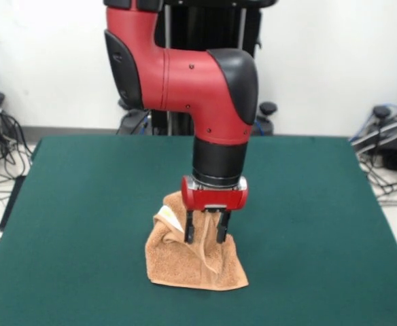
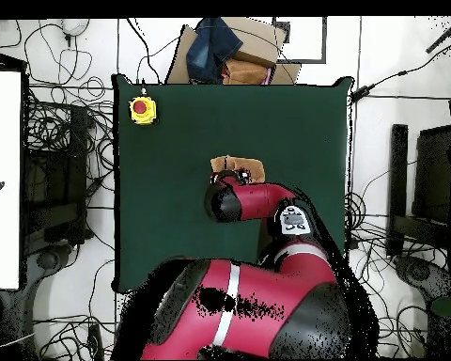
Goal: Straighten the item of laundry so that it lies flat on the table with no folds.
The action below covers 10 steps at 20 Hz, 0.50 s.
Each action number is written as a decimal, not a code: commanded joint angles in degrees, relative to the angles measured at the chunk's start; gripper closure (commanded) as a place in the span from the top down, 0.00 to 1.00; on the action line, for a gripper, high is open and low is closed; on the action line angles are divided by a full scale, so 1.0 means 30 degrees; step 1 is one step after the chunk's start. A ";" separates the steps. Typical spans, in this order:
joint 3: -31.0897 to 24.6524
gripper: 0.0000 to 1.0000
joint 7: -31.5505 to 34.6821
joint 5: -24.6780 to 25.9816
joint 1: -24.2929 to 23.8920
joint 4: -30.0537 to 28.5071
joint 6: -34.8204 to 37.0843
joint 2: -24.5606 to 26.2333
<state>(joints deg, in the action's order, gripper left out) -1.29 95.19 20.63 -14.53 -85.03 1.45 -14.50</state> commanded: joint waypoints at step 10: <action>-0.0602 1.00 0.1838 0.1106 0.0013 -0.1585 -0.0643 -0.0436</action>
<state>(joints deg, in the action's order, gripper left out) -1.29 95.19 20.63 -14.57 -86.07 1.35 -16.53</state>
